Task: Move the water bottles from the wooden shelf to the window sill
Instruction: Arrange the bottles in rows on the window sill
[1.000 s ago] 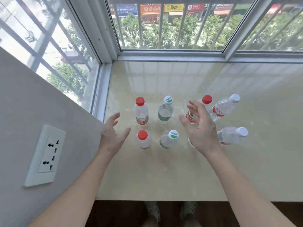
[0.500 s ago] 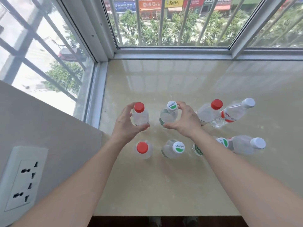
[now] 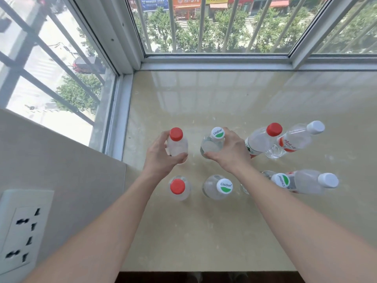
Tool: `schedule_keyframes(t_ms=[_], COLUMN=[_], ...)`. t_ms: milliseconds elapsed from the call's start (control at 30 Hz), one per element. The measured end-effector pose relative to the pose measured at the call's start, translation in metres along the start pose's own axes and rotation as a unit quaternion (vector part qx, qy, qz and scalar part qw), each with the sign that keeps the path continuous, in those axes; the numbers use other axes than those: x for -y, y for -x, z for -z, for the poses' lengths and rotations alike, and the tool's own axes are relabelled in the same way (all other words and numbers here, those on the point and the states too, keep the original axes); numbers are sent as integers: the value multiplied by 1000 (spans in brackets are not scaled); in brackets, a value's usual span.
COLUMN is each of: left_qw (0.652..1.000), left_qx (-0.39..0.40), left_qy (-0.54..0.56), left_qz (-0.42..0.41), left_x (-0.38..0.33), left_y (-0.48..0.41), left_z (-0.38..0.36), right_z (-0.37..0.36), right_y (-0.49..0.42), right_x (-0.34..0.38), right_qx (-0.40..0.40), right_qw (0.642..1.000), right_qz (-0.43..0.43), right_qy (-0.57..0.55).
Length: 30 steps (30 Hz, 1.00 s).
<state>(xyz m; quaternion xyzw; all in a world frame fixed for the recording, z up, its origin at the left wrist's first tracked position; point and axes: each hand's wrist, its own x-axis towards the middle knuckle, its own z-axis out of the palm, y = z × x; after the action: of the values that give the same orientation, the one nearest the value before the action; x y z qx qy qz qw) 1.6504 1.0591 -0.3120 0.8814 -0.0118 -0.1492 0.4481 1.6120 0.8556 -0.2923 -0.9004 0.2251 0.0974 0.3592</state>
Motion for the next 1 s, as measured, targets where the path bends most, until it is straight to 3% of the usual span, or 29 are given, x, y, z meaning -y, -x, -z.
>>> schedule_keyframes(t_ms=[300, 733, 1000], left_qw=[1000, 999, 968], left_qx=[17, -3, -86], left_qy=[17, -43, -213], left_qz=[11, 2, -96], left_x=[2, -6, -79], left_y=[6, 24, 47], left_z=[8, 30, 73], right_z=[1, 27, 105], right_y=[2, 19, 65], right_x=[3, 17, 19], right_qx=[4, 5, -39], right_qw=[1000, 1000, 997], right_qz=[-9, 16, 61], right_qy=[11, -7, 19])
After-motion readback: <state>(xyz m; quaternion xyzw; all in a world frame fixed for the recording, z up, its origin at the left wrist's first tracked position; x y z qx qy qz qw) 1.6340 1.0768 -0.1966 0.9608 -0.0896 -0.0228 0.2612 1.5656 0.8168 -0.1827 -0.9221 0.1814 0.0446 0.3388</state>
